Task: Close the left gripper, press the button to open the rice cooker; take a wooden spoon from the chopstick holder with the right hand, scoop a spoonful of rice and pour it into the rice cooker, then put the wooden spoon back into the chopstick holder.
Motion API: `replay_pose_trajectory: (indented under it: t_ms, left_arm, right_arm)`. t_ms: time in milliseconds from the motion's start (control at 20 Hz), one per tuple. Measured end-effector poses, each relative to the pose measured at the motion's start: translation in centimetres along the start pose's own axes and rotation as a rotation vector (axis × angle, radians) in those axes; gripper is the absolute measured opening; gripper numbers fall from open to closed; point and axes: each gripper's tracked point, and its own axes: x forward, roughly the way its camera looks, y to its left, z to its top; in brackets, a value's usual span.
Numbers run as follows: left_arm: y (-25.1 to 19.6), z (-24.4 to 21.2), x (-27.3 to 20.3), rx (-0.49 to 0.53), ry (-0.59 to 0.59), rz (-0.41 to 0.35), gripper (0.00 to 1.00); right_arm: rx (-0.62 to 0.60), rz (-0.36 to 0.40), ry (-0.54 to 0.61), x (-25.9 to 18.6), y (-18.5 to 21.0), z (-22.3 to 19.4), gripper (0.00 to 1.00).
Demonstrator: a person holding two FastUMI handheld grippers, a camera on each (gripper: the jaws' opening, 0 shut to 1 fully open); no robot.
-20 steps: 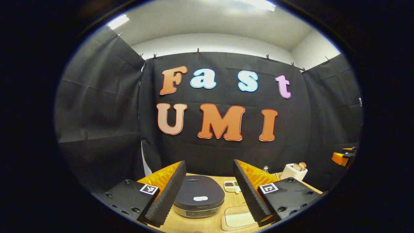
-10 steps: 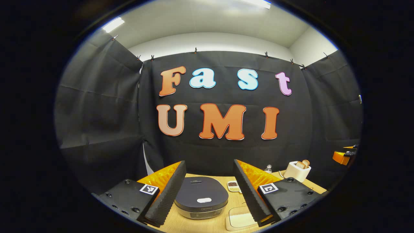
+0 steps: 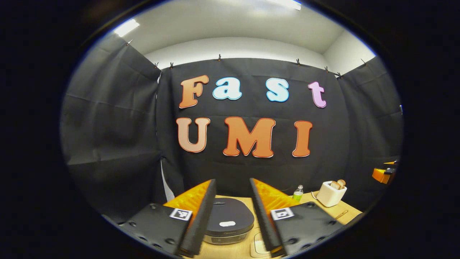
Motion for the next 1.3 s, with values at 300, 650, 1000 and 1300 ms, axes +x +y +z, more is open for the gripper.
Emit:
replay_pose_trajectory:
  t_ms: [300,650,1000,1300]
  left_arm:
    - [0.7,-0.1,-0.7,-0.010,-0.010,0.020,0.04]
    - [1.6,-5.8,2.9,-0.058,0.118,-0.006,0.04]
    - [1.0,-14.8,8.3,0.061,0.267,-0.052,0.04]
    - [1.0,-23.3,10.0,0.064,0.425,-0.074,0.04]
  right_arm:
    - [0.009,0.002,0.016,-0.4,-0.1,-0.5,1.00]
    - [-0.005,0.007,0.032,-1.1,0.4,-1.2,0.95]
    - [0.037,0.003,0.072,-1.8,0.8,-2.4,0.95]
    - [0.027,-0.008,0.108,-2.5,1.2,-3.9,0.95]
